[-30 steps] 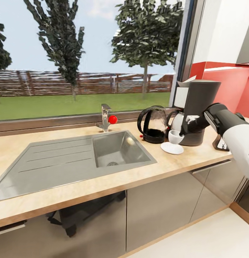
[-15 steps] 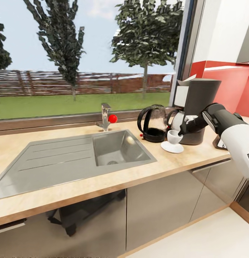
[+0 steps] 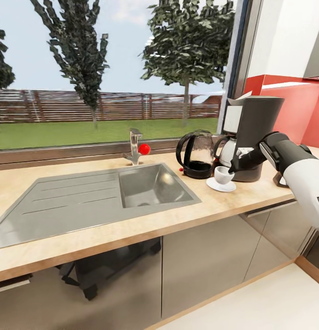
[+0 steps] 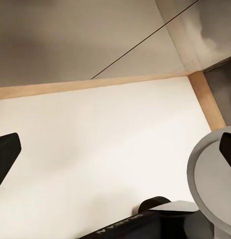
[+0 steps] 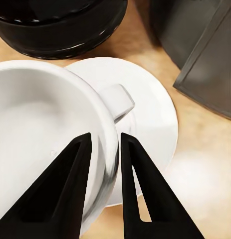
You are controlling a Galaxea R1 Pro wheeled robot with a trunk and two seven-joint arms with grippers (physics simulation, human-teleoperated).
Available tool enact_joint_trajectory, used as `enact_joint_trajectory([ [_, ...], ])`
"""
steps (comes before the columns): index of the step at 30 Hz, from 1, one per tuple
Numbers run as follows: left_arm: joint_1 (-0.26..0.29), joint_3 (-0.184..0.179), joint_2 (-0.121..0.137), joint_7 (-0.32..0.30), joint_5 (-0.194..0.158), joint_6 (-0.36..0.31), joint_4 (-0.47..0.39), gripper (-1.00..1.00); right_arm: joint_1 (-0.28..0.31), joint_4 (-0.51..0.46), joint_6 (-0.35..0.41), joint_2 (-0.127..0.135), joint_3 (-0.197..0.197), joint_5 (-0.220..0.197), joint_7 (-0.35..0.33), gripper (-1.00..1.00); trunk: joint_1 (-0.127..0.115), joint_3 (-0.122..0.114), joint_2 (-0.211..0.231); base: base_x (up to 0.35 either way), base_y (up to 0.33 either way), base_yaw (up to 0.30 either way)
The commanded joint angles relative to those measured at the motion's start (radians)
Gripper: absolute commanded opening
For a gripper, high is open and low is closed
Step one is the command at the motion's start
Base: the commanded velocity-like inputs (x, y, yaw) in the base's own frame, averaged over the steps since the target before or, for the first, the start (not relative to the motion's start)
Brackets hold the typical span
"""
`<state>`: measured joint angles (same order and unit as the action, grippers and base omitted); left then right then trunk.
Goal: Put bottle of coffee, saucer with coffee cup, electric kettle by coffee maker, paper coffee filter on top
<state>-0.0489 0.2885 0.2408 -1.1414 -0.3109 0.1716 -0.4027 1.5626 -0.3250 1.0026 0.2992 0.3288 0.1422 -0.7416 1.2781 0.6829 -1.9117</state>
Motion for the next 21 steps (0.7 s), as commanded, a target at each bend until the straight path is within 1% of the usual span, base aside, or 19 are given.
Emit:
enact_joint_trajectory([
  [1,0.000,0.000,0.000,-0.001,-0.001,0.006,-0.001,1.00,0.001,-0.002,0.002,0.001,0.001,0.008,-0.012,-1.00,0.000,0.001,0.000,0.000,0.000,0.000],
  [9,0.000,0.001,0.000,-0.001,-0.001,0.006,-0.001,1.00,0.001,-0.002,0.002,0.001,0.001,0.008,-0.012,-1.00,0.000,0.001,0.000,0.007,-0.003,0.000],
  [21,0.000,0.003,0.000,-0.001,-0.001,0.006,-0.001,1.00,0.001,-0.002,0.002,0.001,0.001,0.009,-0.012,-1.00,0.000,0.001,0.000,0.104,-0.076,0.000],
])
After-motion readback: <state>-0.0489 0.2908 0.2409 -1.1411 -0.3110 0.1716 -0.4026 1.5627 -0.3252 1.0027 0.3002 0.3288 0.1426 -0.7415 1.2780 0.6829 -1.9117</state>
